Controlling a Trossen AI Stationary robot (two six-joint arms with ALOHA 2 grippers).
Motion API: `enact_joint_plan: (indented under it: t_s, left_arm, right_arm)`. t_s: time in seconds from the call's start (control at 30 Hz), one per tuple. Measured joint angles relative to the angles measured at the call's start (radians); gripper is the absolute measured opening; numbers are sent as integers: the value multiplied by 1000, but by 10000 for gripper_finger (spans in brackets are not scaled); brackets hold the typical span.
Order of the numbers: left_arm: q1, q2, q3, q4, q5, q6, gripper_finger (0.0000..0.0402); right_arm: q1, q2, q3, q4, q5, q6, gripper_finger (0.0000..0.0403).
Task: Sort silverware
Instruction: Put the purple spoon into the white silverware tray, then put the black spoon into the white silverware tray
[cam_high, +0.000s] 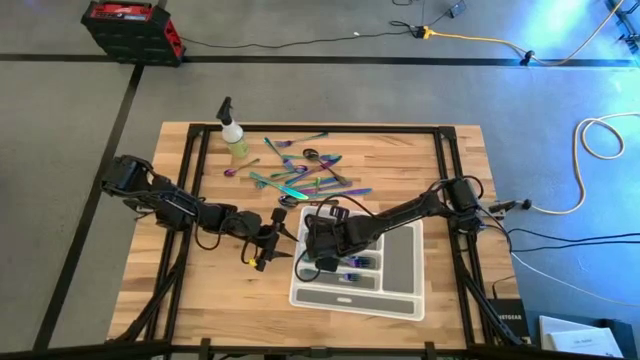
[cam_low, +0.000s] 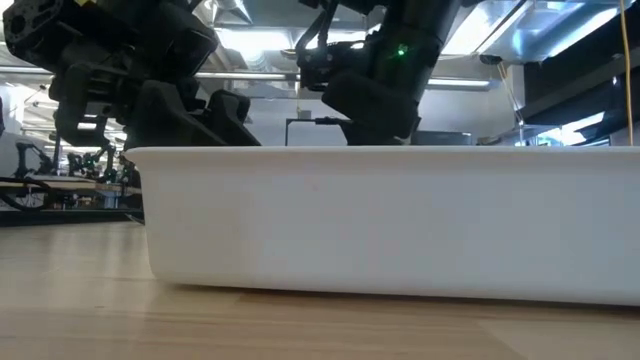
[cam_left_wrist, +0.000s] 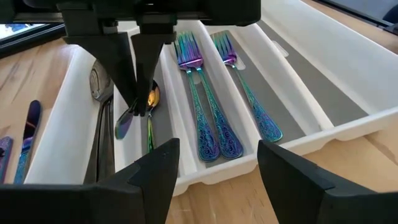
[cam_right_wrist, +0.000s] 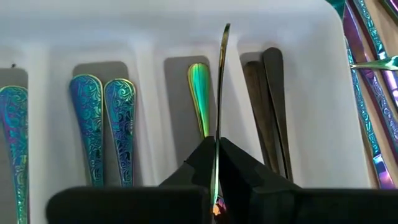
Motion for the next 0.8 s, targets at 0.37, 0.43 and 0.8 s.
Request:
enact_joint_plan:
  t_s: [0.37,0.43,0.8]
  left_arm:
    - [-2,0,0,0,0,-22,203]
    - [-2,0,0,0,0,-24,203]
    - [-2,-4,0,-15,-25,-96,203]
  right_arm:
    - [-2,0,0,0,0,17,28]
    - [-2,0,0,0,-1,17,34]
    - [1,-3,0,-48,26,-8,44]
